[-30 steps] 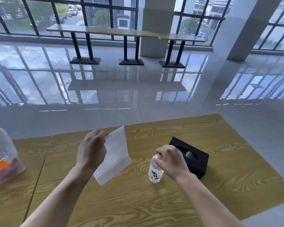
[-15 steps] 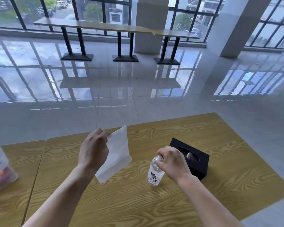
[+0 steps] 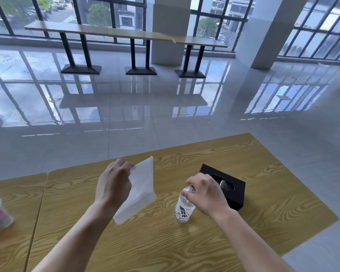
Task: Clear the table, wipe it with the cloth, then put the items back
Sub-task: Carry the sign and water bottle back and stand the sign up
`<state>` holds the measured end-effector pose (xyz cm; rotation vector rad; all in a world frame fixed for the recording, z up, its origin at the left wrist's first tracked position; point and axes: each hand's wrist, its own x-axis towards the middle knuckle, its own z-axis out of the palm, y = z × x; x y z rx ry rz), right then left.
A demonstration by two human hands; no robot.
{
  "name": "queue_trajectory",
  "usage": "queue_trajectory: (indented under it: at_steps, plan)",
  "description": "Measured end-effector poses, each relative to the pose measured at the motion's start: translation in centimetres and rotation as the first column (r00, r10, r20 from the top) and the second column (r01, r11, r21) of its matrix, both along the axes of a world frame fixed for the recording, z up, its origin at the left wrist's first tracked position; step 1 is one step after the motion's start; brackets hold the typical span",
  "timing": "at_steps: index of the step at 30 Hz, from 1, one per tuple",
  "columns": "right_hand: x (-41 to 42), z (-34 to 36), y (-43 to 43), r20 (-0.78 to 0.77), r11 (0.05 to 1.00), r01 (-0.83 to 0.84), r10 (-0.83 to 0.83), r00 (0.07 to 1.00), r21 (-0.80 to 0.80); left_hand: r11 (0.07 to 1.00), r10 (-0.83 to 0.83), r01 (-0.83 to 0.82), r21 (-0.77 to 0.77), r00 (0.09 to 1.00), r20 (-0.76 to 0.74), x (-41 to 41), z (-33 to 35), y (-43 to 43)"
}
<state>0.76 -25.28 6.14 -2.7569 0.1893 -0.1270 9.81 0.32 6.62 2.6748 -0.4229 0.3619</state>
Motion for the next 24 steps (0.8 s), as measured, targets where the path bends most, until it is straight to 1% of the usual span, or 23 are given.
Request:
queue_trajectory:
  at_steps: [3, 6, 8, 11, 13, 18, 21, 24]
  plan:
    - [0.5, 0.7, 0.4, 0.064, 0.999, -0.03, 0.031, 0.997, -0.026, 0.999, -0.041, 0.042, -0.003, 0.999, 0.023, -0.1, 0.6, -0.2]
    - [1.8, 2.0, 1.4, 0.121, 0.994, -0.107, 0.109, 0.987, -0.016, 0.994, -0.111, 0.112, -0.015, 0.993, 0.044, 0.0, 1.5, -0.5]
    - [3.1, 3.1, 2.2, 0.115, 0.99, -0.138, 0.134, 0.984, 0.029, 0.985, -0.167, 0.169, -0.027, 0.985, 0.053, 0.1, 2.5, -0.6]
    - [4.9, 5.0, 3.2, 0.056, 0.974, -0.178, 0.172, 0.984, 0.141, 0.962, -0.261, 0.266, -0.054, 0.961, 0.085, 0.7, 4.0, -0.6]
    - [5.8, 6.0, 3.7, 0.05, 0.968, -0.201, 0.196, 0.979, 0.152, 0.95, -0.296, 0.305, -0.065, 0.948, 0.115, 1.4, 5.0, -0.6]
    - [7.3, 8.0, 4.2, 0.226, 0.974, -0.198, 0.169, 0.959, 0.111, 0.921, -0.362, 0.379, -0.086, 0.917, 0.164, 3.7, 6.6, -1.1]
    - [8.0, 8.8, 3.6, 0.277, 0.977, -0.193, 0.16, 0.947, 0.095, 0.913, -0.377, 0.398, -0.087, 0.907, 0.186, 4.9, 7.1, -1.6]
    - [8.6, 9.2, 2.5, 0.31, 0.981, -0.179, 0.147, 0.939, 0.076, 0.924, -0.356, 0.376, -0.071, 0.912, 0.203, 6.3, 7.7, -2.0]
